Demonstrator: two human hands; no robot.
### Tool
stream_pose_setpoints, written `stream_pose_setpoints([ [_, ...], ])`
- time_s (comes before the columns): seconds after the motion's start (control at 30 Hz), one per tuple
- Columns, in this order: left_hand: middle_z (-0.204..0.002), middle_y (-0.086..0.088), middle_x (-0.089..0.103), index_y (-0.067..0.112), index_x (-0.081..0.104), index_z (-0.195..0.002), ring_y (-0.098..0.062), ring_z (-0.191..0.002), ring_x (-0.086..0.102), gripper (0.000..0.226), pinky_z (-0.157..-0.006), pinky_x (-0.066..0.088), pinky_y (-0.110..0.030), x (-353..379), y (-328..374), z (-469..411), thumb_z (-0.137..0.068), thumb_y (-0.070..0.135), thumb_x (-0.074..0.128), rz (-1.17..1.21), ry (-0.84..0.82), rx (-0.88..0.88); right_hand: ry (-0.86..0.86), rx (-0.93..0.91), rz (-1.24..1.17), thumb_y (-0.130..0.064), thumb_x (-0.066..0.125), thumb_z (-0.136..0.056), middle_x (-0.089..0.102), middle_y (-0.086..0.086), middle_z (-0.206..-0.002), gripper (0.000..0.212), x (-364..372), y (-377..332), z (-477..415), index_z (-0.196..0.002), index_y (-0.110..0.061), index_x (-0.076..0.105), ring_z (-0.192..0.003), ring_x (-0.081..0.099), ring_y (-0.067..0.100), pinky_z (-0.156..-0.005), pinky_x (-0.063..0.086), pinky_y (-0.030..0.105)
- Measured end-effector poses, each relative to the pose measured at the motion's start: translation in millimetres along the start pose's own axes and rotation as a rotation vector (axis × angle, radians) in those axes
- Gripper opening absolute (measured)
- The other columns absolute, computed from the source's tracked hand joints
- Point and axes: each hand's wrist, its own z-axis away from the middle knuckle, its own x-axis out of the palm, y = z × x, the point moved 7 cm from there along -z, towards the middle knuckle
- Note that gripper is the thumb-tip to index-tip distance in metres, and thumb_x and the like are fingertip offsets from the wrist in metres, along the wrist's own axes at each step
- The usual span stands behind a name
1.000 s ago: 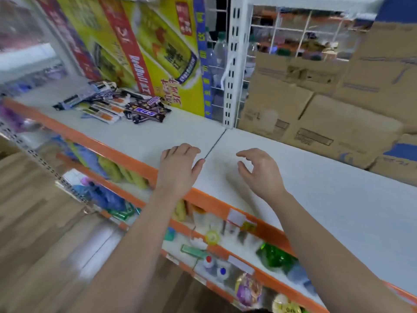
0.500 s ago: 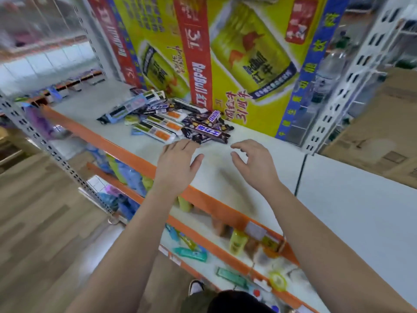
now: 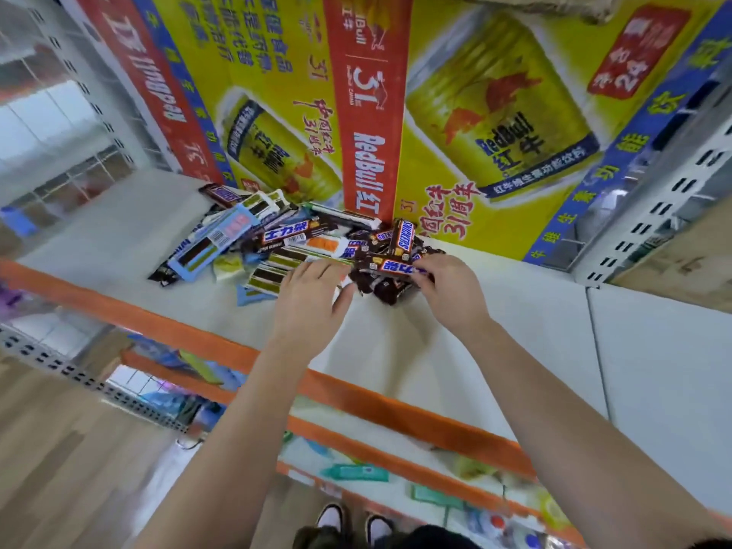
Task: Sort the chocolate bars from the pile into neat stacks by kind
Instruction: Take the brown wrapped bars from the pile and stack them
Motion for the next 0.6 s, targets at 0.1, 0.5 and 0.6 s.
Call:
stream_pose_setpoints([
  [0.1,-0.113,-0.001,0.064,0.018,0.064,-0.111,-0.027,-0.105,0.057,0.037,-0.091,0.043,-0.043,8,-8,-15,-0.089,0.038,0.043,0.030,-0.041,0.058,0.027,0.099,0.009,-0.020,0.058,-0.091,0.067,0.010,-0.107,0.022,1,1,1,-0.109,-0.010,0.067,-0.100,0.054,0.029,-0.082,0.040,0.034],
  [0.5,-0.099,-0.006,0.070,0.010,0.070,-0.102,-0.027,-0.091,0.063,0.024,-0.084,0.050,-0.040,14,9,-78,-0.091,0.022,0.053,0.159,0.047,0.285,-0.042,0.234,-0.137,-0.018,0.069,-0.084,0.053,0.007,-0.099,0.023,-2,23,12,-0.105,-0.008,0.066,-0.091,0.054,0.022,-0.075,0.040,0.029],
  [0.6,-0.103,-0.007,0.068,0.009,0.068,-0.108,-0.026,-0.095,0.061,0.021,-0.085,0.048,-0.036,17,26,-96,-0.093,0.016,0.055,0.182,0.017,0.329,-0.003,0.265,-0.155,-0.017,0.068,-0.084,0.057,0.006,-0.095,0.017,-15,39,21,-0.099,-0.010,0.065,-0.089,0.054,0.022,-0.072,0.037,0.027],
])
